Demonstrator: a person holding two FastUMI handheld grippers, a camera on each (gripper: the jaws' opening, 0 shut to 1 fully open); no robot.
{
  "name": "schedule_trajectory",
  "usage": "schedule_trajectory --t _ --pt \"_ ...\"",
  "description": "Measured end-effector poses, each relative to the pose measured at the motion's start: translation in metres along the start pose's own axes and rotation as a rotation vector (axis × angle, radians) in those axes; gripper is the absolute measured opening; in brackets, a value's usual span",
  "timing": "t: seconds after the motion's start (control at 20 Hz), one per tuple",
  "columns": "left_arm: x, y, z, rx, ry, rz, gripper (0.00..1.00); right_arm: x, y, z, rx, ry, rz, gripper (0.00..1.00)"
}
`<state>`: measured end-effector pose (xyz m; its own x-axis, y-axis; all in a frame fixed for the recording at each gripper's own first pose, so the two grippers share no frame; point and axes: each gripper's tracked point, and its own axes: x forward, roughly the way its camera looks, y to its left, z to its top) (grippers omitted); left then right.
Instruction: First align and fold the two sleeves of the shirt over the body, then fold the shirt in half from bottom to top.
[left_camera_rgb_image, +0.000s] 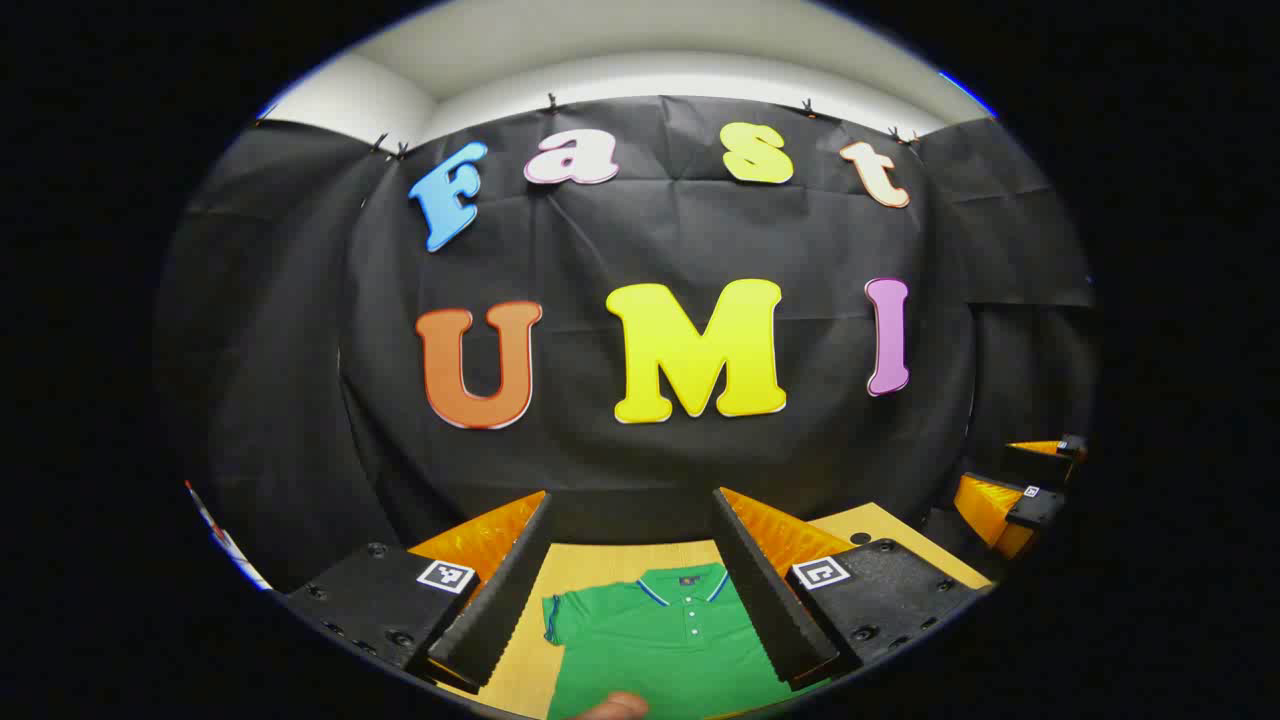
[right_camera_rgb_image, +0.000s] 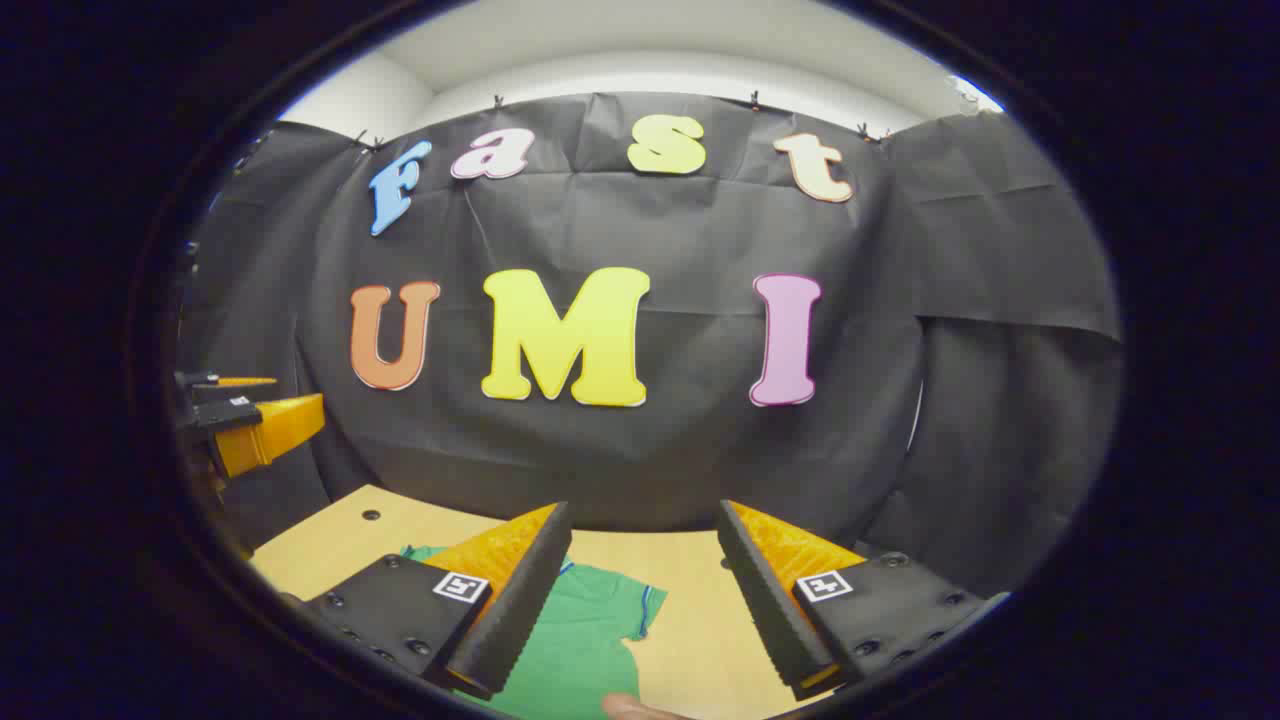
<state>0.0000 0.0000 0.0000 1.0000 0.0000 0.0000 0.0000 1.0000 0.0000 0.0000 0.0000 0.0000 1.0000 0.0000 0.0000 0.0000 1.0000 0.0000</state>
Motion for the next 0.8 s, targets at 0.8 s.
schedule_trajectory --t 0.8 --pt "-0.013 -0.006 -0.052 -0.046 0.061 0.009 1.00 -0.025 0.035 -0.023 -0.108 0.057 0.077 0.94"
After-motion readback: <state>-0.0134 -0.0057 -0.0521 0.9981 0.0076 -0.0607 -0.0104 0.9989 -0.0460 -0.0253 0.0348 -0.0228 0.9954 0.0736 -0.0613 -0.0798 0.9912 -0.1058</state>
